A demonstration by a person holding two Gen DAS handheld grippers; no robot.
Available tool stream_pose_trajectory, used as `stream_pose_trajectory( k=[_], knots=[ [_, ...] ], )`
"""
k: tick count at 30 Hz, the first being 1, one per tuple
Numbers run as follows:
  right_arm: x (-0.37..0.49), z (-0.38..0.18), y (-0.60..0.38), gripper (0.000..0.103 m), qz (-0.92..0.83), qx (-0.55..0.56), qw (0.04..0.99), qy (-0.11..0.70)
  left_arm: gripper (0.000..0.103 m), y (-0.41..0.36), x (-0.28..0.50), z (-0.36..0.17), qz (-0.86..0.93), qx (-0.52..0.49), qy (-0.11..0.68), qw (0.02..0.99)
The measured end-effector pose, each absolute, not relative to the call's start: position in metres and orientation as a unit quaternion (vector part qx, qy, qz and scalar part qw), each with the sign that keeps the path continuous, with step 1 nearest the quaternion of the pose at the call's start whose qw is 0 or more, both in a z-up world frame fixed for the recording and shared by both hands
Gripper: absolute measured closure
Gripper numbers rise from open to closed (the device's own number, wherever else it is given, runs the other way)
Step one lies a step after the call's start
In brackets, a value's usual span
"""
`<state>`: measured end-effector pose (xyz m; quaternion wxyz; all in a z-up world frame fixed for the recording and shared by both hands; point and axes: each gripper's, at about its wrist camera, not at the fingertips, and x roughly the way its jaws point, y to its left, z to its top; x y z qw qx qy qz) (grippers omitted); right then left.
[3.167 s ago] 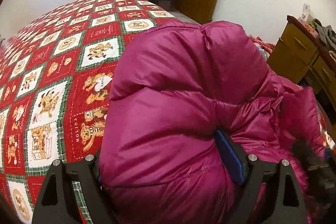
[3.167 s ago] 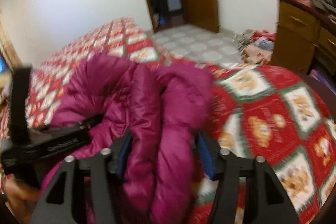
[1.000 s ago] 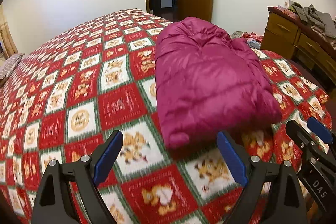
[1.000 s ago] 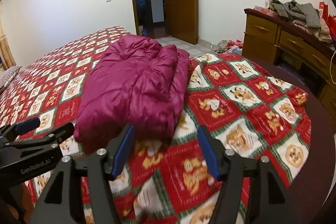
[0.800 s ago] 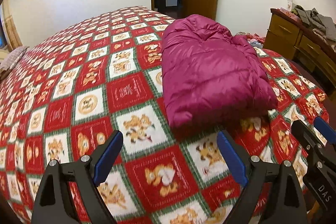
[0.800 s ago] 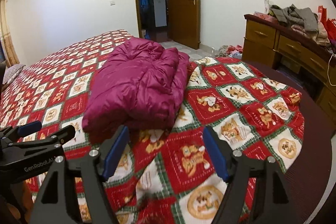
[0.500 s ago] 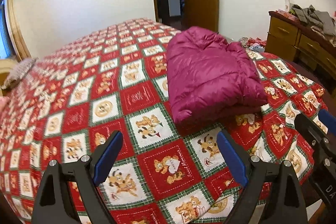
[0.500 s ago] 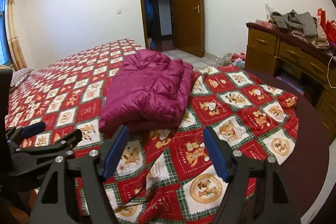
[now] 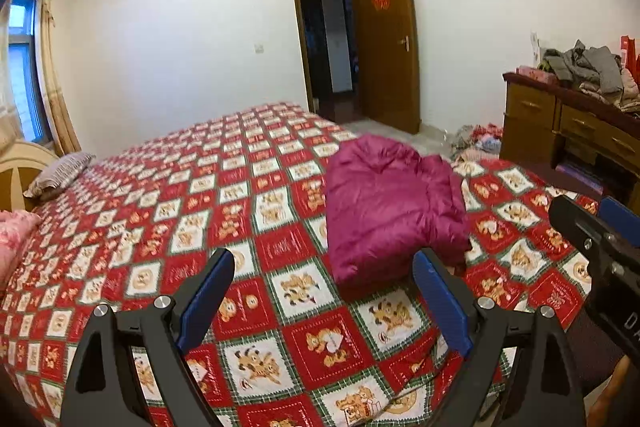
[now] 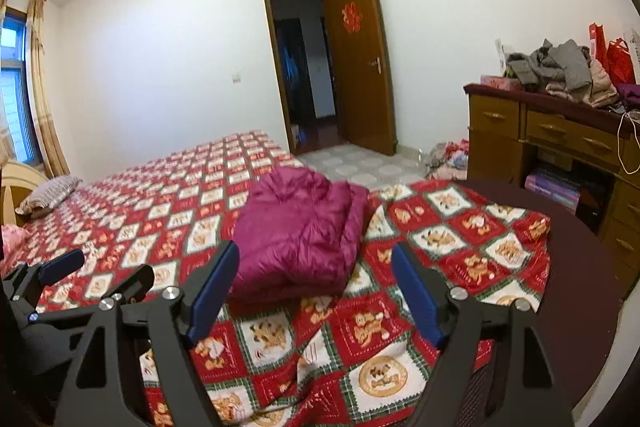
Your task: Fold large clothes
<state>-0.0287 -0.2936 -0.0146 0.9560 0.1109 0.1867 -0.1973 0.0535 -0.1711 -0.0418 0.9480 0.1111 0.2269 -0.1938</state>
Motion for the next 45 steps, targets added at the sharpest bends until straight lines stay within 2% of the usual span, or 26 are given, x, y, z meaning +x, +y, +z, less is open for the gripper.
stream_pose_trajectory(
  k=[11, 16, 45],
  knots=[
    [-0.054, 0.012, -0.293, 0.018, -0.21, 0.108, 0.965, 0.112, 0.011, -0.162, 0.04, -0.013, -0.179, 0.087, 0.182, 0.963],
    [-0.057, 0.017, -0.29, 0.013, -0.213, 0.095, 0.968, 0.095, 0.011, -0.159, 0.031, -0.006, -0.184, 0.081, 0.16, 0.966],
    [-0.06, 0.02, -0.29, 0.013, -0.212, 0.088, 0.97, 0.084, 0.009, -0.152, 0.018, 0.006, -0.176, 0.082, 0.13, 0.972]
  ],
)
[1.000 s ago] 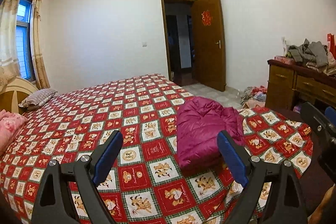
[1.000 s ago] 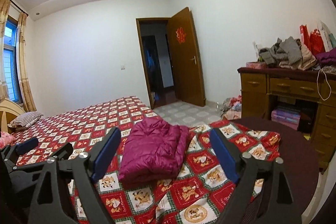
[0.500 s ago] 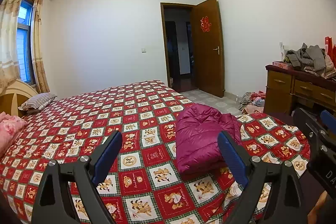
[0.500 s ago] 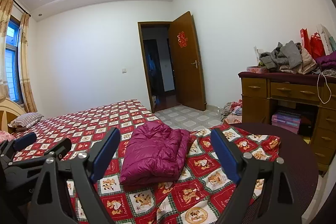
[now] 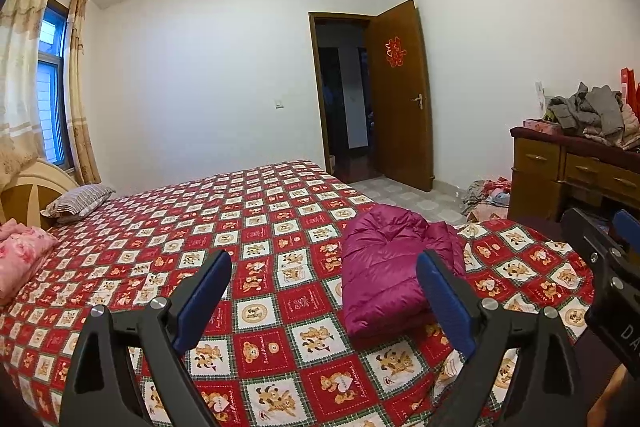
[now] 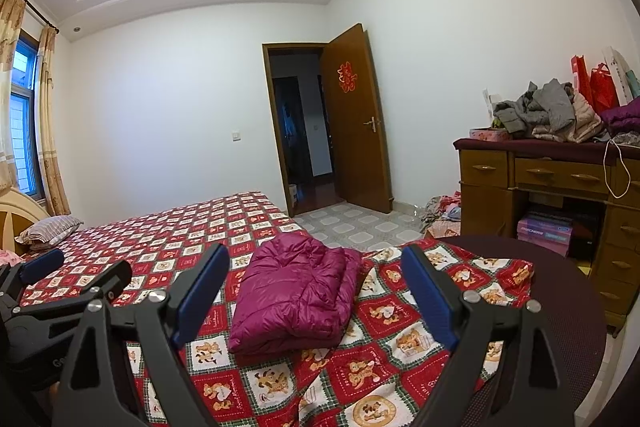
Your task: Fold large clothes
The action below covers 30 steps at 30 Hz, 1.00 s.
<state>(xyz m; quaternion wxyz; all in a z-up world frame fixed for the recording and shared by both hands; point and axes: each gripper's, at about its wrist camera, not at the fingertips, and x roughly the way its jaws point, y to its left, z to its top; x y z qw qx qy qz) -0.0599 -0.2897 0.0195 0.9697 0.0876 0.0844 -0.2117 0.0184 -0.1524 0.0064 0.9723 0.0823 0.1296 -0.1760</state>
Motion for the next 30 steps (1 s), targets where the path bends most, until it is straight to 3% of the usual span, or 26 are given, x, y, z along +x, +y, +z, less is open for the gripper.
stream_pose_trajectory(
  k=[30],
  knots=[
    [-0.0593, 0.0198, -0.2882, 0.013, -0.212, 0.087, 0.97, 0.085, 0.007, -0.1435, 0.025, 0.0118, -0.187, 0.066, 0.129, 0.972]
  ],
)
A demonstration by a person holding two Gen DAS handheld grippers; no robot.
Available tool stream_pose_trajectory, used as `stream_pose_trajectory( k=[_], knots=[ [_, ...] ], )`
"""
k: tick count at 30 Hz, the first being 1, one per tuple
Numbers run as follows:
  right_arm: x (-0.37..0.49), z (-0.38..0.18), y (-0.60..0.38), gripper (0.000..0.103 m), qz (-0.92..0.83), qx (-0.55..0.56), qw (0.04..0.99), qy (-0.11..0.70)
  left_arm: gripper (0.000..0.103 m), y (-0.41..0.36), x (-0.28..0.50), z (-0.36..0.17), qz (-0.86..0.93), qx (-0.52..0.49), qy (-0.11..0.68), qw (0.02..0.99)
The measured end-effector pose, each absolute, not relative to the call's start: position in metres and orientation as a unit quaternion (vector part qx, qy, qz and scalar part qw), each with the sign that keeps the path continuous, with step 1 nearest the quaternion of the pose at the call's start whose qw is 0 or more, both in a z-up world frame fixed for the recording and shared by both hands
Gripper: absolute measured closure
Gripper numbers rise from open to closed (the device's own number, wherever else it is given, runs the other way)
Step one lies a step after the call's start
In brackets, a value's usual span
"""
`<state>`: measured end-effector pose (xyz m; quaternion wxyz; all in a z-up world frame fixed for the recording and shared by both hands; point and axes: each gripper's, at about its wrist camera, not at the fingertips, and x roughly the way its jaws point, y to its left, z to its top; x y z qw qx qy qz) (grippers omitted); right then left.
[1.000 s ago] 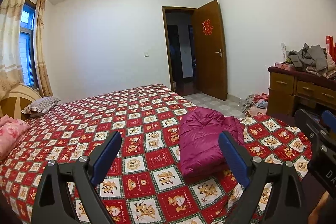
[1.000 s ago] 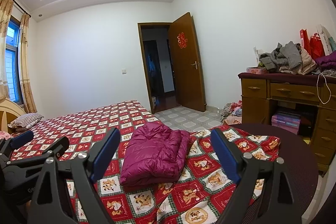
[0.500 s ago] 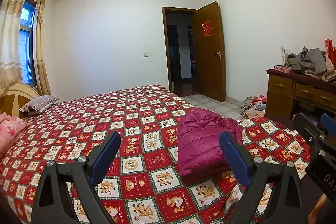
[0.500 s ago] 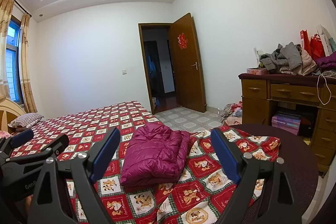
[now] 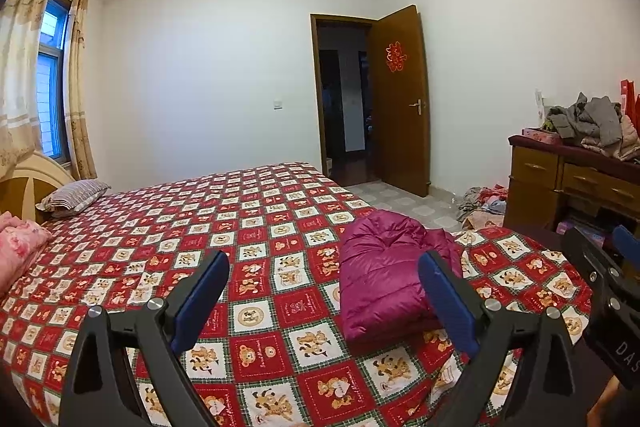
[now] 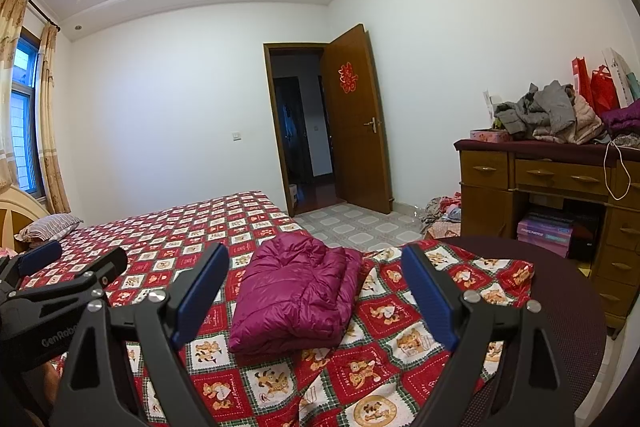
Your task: Fold large clothes
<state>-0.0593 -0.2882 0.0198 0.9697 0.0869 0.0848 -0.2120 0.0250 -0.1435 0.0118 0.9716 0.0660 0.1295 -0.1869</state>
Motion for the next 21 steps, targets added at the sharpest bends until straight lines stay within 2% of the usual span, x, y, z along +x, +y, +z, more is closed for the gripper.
stream_pose_trajectory(
  k=[21],
  knots=[
    [-0.056, 0.018, -0.295, 0.008, -0.211, 0.084, 0.969, 0.094, 0.007, -0.143, 0.043, 0.006, -0.166, 0.07, 0.15, 0.972]
  ],
)
